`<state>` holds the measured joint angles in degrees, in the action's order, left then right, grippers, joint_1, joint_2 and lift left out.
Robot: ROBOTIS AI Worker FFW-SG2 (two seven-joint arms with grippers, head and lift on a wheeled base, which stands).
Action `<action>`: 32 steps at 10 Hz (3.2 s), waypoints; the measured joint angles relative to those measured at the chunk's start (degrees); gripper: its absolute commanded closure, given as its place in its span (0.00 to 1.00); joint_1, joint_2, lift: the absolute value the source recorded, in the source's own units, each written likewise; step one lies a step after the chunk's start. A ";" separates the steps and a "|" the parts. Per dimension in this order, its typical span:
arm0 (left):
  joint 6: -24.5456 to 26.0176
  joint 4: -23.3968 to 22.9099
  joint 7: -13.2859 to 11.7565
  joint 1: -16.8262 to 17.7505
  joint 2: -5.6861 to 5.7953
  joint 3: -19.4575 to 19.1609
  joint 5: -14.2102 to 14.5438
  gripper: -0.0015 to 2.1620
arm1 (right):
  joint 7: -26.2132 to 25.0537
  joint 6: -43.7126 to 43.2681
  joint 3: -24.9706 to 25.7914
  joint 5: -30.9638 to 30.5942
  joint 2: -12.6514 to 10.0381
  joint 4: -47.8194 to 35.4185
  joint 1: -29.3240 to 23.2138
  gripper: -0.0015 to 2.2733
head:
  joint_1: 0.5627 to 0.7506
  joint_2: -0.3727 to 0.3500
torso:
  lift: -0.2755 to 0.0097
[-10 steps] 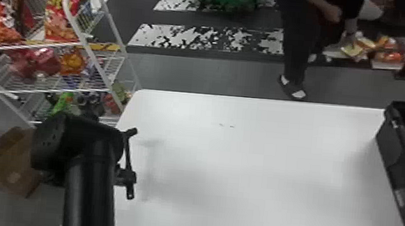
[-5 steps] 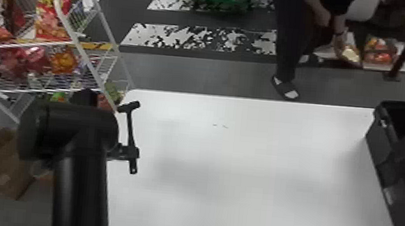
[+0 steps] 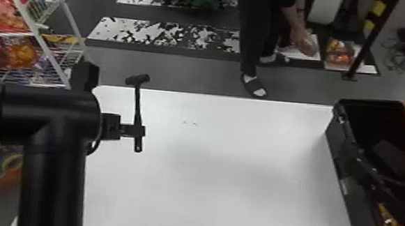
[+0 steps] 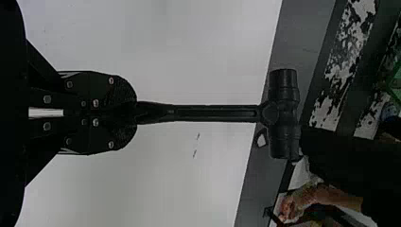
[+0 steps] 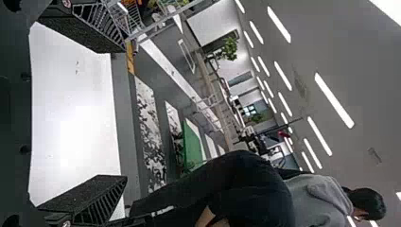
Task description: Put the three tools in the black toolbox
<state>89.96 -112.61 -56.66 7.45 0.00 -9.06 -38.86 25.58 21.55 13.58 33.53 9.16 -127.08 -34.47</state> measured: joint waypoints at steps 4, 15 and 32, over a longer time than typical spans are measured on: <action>0.00 1.19 6.39 2.71 0.00 3.49 16.85 0.79 | 0.08 8.24 0.42 -1.79 0.15 -1.81 0.24 0.02 | 0.70 0.49 | 0.77; 0.00 9.46 6.14 6.88 0.00 10.61 40.67 0.79 | 2.08 18.14 3.25 0.12 0.76 -2.95 3.56 0.02 | 0.70 0.24 | 0.77; 0.00 9.52 8.29 5.73 0.00 28.59 43.97 0.79 | 2.72 30.67 2.62 4.80 4.80 1.22 10.85 0.02 | 0.70 0.03 | 0.77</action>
<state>89.96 -103.10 -48.36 13.19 0.00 19.53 5.11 28.30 52.22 16.20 38.33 13.97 -125.87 -23.62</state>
